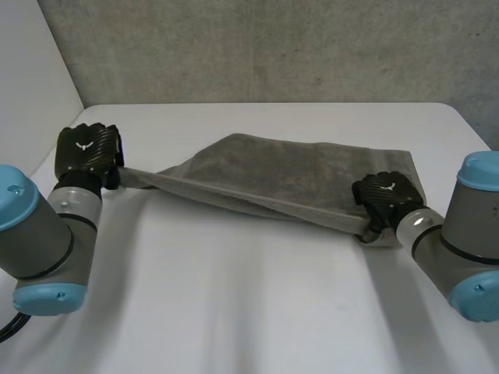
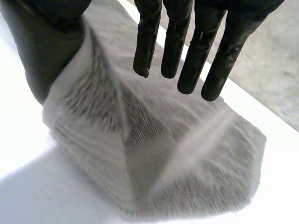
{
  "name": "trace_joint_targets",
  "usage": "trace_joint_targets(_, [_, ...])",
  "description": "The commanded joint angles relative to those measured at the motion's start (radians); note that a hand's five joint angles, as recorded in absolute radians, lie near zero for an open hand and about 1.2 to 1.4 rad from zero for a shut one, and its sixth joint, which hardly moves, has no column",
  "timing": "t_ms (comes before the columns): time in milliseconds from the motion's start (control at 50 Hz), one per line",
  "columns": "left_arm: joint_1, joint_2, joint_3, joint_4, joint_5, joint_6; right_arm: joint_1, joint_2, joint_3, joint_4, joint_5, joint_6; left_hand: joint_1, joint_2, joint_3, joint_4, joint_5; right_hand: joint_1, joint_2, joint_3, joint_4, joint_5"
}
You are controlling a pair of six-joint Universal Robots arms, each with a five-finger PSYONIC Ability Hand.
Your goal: Fold the towel.
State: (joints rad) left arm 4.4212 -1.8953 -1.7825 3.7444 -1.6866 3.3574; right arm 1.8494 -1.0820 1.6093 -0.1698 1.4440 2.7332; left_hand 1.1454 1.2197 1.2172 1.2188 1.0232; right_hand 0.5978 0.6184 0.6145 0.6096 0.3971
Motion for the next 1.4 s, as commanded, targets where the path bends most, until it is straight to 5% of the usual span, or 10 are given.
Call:
trace_joint_targets(20, [0.021, 0.007, -0.006, 0.0, 0.001, -0.03, -0.067, -0.019, 0.049, 0.012, 0.024, -0.012, 0.251, 0.177, 0.179, 0.178, 0.198, -0.011, -0.031, -0.028, -0.023, 0.015])
trace_joint_targets(540, [0.03, -0.002, -0.011, 0.005, 0.054, -0.035, -0.167, -0.104, 0.113, 0.039, 0.007, -0.007, 0.251, 0.177, 0.179, 0.178, 0.198, 0.051, 0.03, 0.034, 0.039, 0.077])
trace_joint_targets(580, [0.029, -0.004, -0.015, 0.003, 0.097, -0.033, -0.161, -0.095, 0.116, 0.038, -0.002, -0.007, 0.251, 0.177, 0.179, 0.178, 0.198, 0.054, 0.033, 0.037, 0.042, 0.08])
trace_joint_targets(620, [0.02, -0.01, -0.032, -0.004, 0.225, -0.026, -0.159, -0.092, 0.118, 0.032, -0.008, -0.007, -0.329, -0.403, -0.401, -0.402, -0.381, 0.054, 0.033, 0.037, 0.042, 0.08])
trace_joint_targets(680, [0.015, -0.018, -0.046, -0.006, 0.382, -0.01, -0.157, -0.087, 0.124, 0.027, -0.022, -0.009, -0.714, -0.788, -0.786, -0.787, -0.766, 0.057, 0.036, 0.04, 0.045, 0.083])
trace_joint_targets(840, [0.015, -0.044, -0.086, -0.021, 0.66, 0.111, -0.16, -0.087, 0.127, 0.026, -0.043, -0.009, -0.8, -0.874, -0.872, -0.873, -0.852, 0.106, 0.086, 0.09, 0.095, 0.133])
trace_joint_targets(1280, [-0.025, -0.102, -0.081, -0.072, 0.642, 0.154, -0.151, -0.164, 0.195, -0.062, -0.097, -0.026, -0.659, -0.733, -0.731, -0.732, -0.711, 0.236, 0.215, 0.219, 0.224, 0.262])
trace_joint_targets(1320, [-0.032, -0.106, -0.081, -0.072, 0.631, 0.149, -0.15, -0.174, 0.207, -0.073, -0.102, -0.049, -0.659, -0.733, -0.731, -0.732, -0.711, 0.321, 0.3, 0.304, 0.309, 0.347])
trace_joint_targets(1360, [-0.045, -0.113, -0.081, -0.072, 0.616, 0.146, -0.128, -0.197, 0.224, -0.071, -0.138, -0.113, -0.665, -0.739, -0.737, -0.738, -0.717, 0.797, 0.776, 0.78, 0.785, 0.823])
trace_joint_targets(1400, [-0.063, -0.114, -0.081, -0.072, 0.597, 0.142, -0.11, -0.206, 0.224, -0.07, -0.151, -0.139, -0.671, -0.745, -0.742, -0.744, -0.723, 0.798, 0.778, 0.782, 0.787, 0.825])
